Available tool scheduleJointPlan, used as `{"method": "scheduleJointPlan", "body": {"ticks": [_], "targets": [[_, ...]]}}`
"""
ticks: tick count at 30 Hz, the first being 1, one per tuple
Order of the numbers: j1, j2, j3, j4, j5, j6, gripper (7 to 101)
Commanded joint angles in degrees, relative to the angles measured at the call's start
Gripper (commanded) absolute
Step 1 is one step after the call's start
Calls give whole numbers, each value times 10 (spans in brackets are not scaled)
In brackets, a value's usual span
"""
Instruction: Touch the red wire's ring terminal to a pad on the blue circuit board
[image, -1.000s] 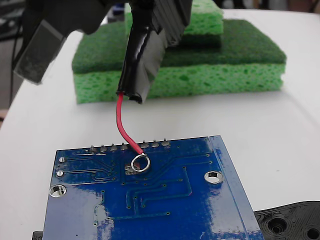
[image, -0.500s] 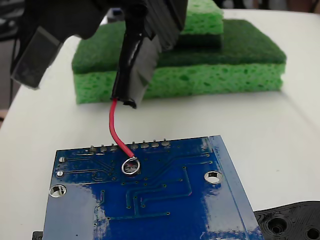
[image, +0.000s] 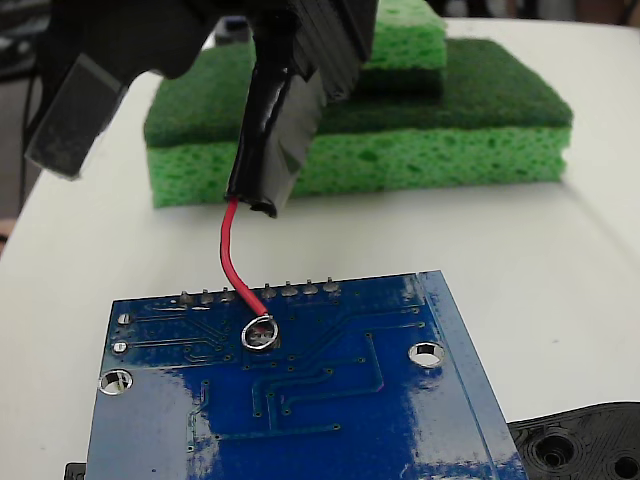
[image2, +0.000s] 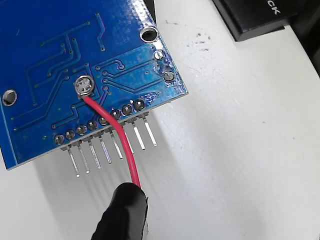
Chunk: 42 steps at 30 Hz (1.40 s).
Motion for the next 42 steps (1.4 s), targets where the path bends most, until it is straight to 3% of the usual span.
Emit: {"method": "scheduleJointPlan", "body": {"ticks": [1, 10, 18, 22, 26, 33, 39, 42], "targets": [[0, 4, -5, 0, -1, -1, 1003], [10, 105, -28, 45, -62, -46, 1003], [85, 219, 65, 40, -301, -137, 1003], [115, 285, 143, 33, -381, -179, 1003], [127, 358, 212, 49, -408, -200, 1003], [121, 502, 335, 40, -403, -205, 1003], [92, 661, 388, 110, -367, -216, 1003], [73, 658, 389, 114, -342, -227, 1003]]}}
